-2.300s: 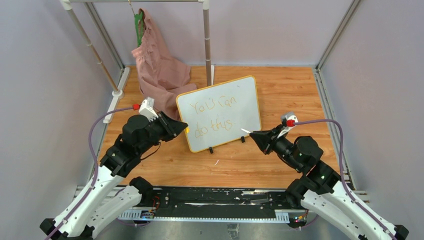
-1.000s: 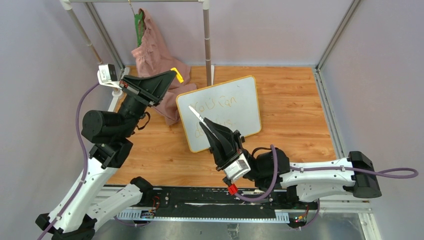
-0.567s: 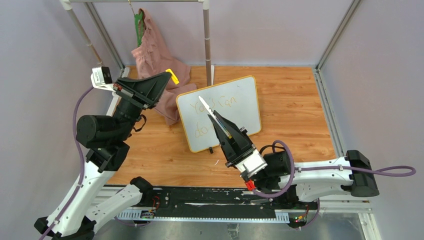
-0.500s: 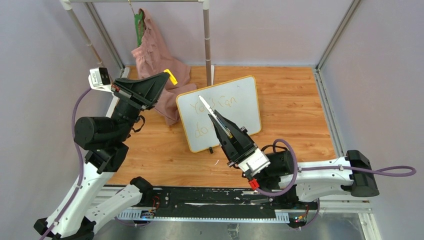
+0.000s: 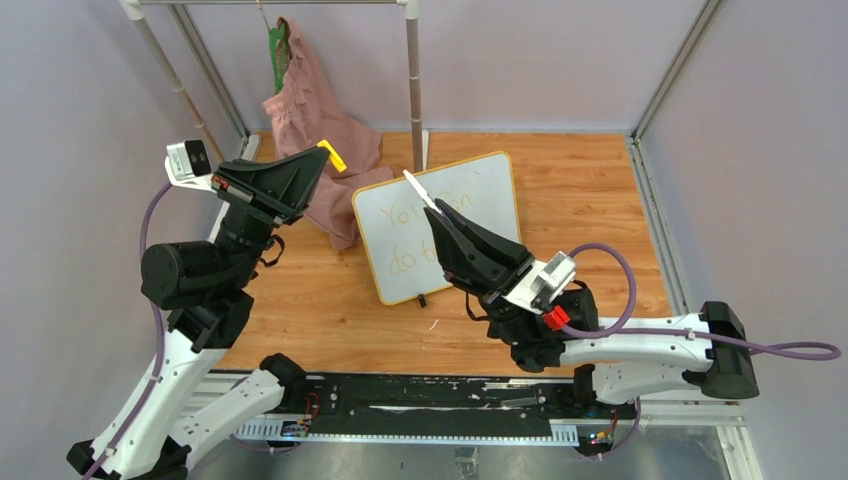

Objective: Write a sentence on the whiteboard
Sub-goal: Close the whiteboard marker at the center of the board.

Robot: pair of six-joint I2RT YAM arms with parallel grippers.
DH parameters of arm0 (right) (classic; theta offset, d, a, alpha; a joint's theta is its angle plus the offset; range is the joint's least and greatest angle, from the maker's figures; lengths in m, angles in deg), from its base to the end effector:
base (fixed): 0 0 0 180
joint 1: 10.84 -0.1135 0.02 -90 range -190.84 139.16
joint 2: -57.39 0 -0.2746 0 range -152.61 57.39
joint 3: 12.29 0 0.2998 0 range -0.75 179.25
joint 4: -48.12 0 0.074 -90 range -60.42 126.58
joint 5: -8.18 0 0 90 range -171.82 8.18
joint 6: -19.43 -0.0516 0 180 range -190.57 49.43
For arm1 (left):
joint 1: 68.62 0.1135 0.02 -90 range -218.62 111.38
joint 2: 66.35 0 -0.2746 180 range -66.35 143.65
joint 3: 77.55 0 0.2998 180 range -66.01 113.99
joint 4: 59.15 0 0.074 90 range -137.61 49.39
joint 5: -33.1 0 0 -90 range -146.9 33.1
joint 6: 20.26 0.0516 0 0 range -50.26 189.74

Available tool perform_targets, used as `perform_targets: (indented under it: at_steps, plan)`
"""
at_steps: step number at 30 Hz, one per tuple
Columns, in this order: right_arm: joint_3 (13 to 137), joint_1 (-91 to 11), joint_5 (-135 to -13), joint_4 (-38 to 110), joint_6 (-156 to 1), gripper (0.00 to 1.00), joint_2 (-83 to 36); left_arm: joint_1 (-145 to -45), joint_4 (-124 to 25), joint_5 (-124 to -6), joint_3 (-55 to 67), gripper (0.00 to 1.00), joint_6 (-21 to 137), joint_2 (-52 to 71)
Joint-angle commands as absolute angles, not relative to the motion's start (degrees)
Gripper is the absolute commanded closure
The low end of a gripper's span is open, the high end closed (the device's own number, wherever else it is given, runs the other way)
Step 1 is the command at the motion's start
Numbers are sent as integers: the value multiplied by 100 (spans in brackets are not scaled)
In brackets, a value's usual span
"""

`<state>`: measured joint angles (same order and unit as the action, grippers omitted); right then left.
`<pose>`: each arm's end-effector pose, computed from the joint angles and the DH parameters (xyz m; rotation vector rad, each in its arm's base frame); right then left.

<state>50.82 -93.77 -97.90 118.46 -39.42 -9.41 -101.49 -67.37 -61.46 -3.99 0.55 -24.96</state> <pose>0.0462 0.2562 0.4601 -0.1947 0.4659 0.8280 0.1349 -0.0921 0.5360 -0.2273 0.9664 -1.6887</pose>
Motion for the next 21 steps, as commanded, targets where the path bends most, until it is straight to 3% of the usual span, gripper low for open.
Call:
perform_targets:
  at_steps: [1,21]
  plan:
    - [5391,-9328,-9661,11860,-4618,100,-948,-10191,-7019,-6134,-377,100,74,-2550]
    - [6036,-9320,-9309,10918,-4671,100,-1463,-10192,-7019,-6121,-351,100,26,-2529]
